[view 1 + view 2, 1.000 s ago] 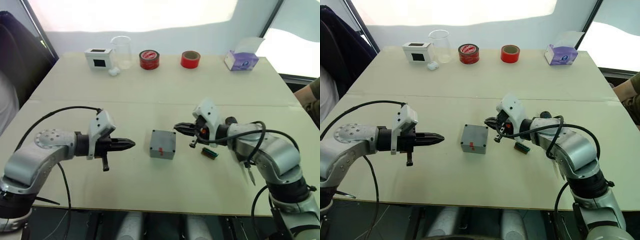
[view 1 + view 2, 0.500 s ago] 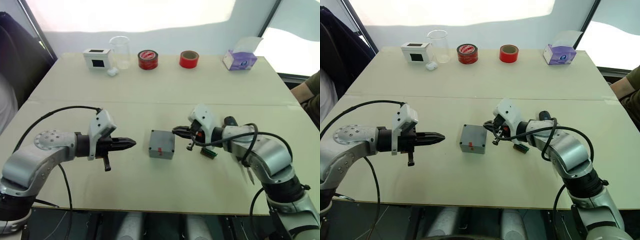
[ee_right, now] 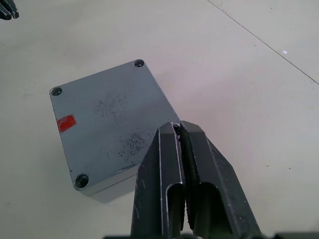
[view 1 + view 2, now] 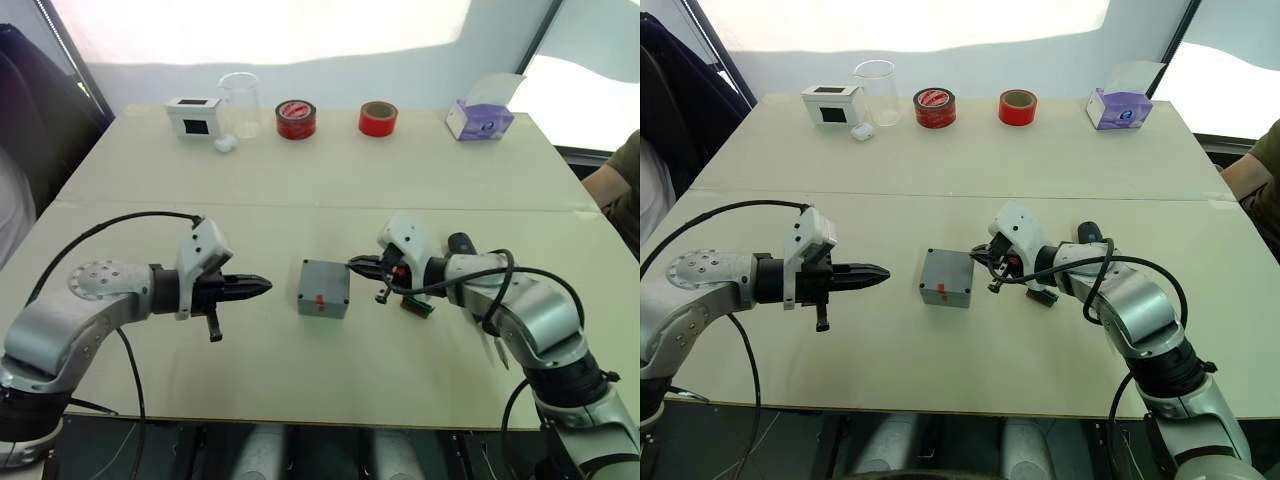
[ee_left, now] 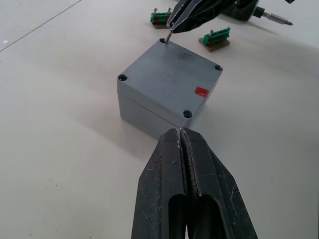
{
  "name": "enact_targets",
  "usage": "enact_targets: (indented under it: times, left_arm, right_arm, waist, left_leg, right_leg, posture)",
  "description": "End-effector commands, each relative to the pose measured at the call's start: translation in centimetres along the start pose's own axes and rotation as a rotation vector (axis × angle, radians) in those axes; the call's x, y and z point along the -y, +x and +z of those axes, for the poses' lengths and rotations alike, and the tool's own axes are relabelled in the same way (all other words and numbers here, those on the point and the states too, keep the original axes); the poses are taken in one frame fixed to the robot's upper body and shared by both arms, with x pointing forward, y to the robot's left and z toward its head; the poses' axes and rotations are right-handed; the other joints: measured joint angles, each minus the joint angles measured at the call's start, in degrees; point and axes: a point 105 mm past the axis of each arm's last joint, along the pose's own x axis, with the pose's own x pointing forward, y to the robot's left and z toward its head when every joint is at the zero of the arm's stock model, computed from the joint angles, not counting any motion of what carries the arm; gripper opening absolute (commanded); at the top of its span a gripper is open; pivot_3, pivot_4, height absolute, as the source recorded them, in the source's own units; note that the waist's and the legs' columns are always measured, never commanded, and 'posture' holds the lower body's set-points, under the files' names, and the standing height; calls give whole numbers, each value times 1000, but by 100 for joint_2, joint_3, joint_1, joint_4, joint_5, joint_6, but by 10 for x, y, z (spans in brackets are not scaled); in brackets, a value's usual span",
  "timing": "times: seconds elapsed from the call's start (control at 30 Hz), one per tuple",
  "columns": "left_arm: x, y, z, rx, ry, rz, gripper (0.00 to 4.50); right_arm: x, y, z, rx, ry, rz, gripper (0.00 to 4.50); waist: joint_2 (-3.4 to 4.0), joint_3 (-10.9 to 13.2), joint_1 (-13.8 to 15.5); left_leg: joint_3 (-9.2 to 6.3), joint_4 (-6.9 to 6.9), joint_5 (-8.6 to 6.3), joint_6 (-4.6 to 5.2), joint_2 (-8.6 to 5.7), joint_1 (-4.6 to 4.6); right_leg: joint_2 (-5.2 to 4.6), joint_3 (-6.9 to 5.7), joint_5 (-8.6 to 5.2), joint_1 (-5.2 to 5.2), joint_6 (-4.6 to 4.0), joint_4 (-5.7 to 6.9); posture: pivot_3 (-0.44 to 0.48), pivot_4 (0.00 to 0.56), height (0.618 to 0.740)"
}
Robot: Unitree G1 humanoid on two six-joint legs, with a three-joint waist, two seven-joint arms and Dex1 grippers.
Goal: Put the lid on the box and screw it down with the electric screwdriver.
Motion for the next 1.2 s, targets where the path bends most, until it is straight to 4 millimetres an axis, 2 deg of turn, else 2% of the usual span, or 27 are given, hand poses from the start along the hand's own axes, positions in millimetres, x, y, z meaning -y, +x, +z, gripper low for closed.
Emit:
enact_targets:
  times: [0.03, 0.7, 0.8, 1.07, 1.2]
  left_arm:
    - [2, -2, 10, 25, 42, 2, 0]
    - [2, 0, 8, 29, 40, 10, 0]
    - [3, 1, 8, 31, 38, 8, 0]
    - [0, 1, 7, 37, 34, 38, 0]
    - [-4, 9, 11, 42, 87, 60, 0]
  right_arm:
    - [1, 1, 4, 10, -20, -5, 54]
    - [1, 8, 4, 7, -8, 11, 54]
    - [1, 10, 6, 8, -10, 23, 802]
    - [12, 0, 12, 7, -13, -25, 3915]
    - [41, -26, 30, 52, 137, -133, 3915]
  waist:
    - [0, 0, -1]
    - [1, 1, -1]
    - [2, 1, -2]
    - [2, 1, 2]
    - [9, 6, 13]
  left_leg:
    - [0, 0, 0, 0, 0, 0]
    - [0, 0, 0, 0, 0, 0]
    - [0, 0, 0, 0, 0, 0]
    - [0, 0, 0, 0, 0, 0]
    - [0, 0, 0, 0, -1, -1]
  right_leg:
    - [0, 0, 0, 0, 0, 0]
    - [0, 0, 0, 0, 0, 0]
    - [0, 0, 0, -1, 0, 0]
    - [0, 0, 0, -1, 0, 0]
    - [-2, 0, 1, -1, 0, 0]
  posture:
    - [0, 150, 740]
    - [0, 150, 740]
    - [0, 150, 740]
    - [0, 150, 740]
    - [0, 150, 740]
